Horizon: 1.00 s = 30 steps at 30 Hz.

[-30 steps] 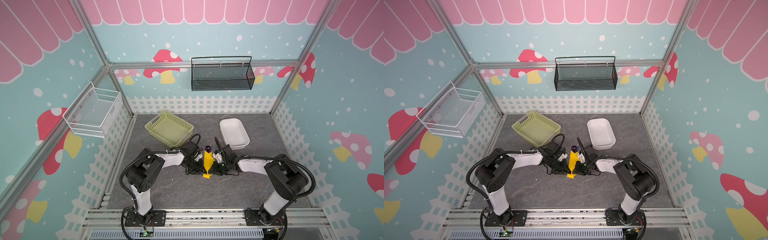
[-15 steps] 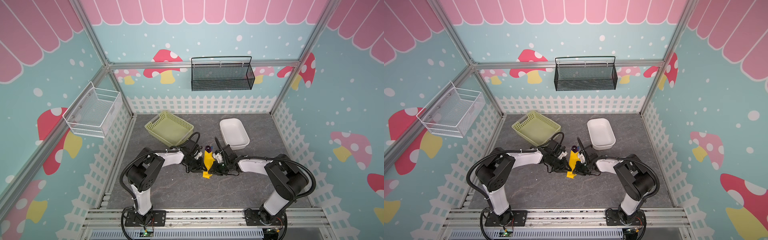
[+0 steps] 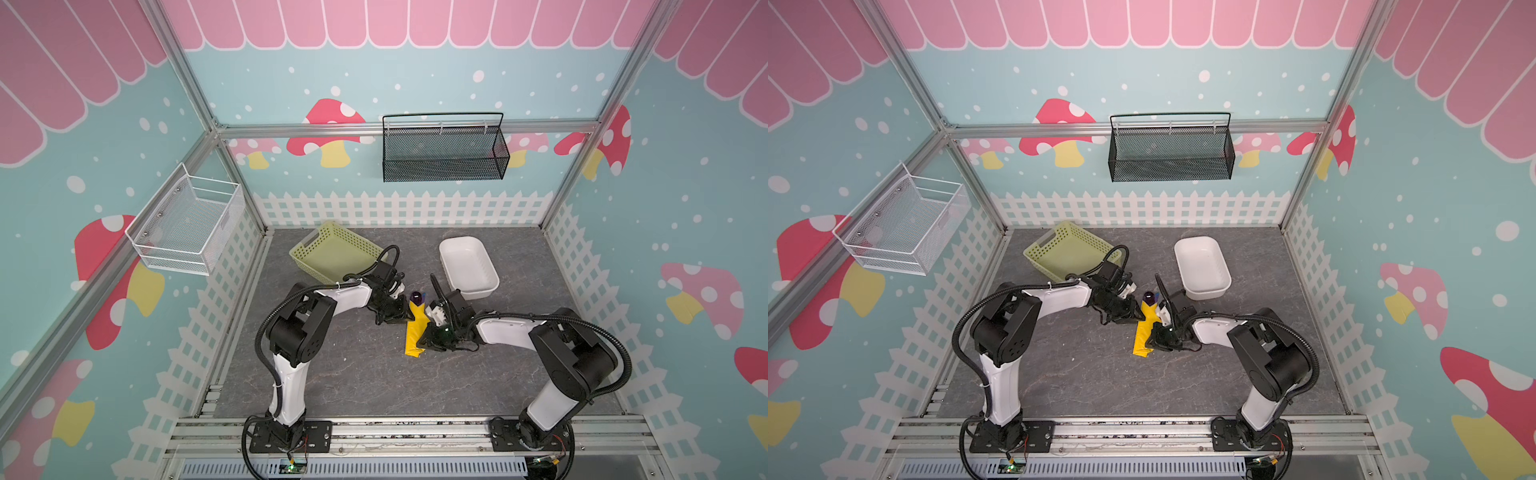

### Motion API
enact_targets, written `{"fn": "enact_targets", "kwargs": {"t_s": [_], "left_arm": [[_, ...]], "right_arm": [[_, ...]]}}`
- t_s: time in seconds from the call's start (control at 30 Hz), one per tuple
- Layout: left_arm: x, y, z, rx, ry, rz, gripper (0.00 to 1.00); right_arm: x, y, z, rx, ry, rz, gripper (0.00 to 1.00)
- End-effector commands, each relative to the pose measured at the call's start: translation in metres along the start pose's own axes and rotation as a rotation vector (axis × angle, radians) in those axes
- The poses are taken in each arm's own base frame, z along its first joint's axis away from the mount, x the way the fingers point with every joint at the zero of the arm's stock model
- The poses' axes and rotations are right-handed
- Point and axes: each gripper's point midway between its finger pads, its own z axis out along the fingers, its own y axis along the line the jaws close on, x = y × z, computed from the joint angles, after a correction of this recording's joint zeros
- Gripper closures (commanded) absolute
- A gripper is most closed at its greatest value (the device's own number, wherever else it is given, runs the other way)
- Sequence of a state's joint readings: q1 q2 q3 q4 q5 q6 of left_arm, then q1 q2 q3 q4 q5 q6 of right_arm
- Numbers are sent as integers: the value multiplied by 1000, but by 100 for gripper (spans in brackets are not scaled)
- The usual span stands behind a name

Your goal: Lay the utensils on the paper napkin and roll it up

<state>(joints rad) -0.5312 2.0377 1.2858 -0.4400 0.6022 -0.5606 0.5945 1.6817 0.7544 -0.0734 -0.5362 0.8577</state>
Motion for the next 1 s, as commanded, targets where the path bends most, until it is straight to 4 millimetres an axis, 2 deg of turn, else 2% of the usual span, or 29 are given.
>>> {"fn": "enact_targets", "kwargs": {"t_s": [0.0, 0.27, 0.47, 0.7, 0.83, 0.97], "left_arm": [[28, 61, 22, -194, 97, -77, 66], [39, 73, 28, -260, 114, -77, 68], [41, 81, 29, -293, 116, -80, 70], [45, 85, 32, -327, 131, -74, 71], [48, 87, 33, -339, 135, -76, 72], [48, 88, 33, -340, 136, -78, 72]], "right_arm": [[22, -32, 4, 97, 63, 66, 81], [14, -26, -1, 82, 39, 58, 80], [-1, -6, -14, 27, -7, 43, 75], [-21, 14, -25, -25, -48, 27, 74], [-33, 20, -24, -38, -59, 23, 74], [-42, 18, -18, -41, -67, 32, 74]]}}
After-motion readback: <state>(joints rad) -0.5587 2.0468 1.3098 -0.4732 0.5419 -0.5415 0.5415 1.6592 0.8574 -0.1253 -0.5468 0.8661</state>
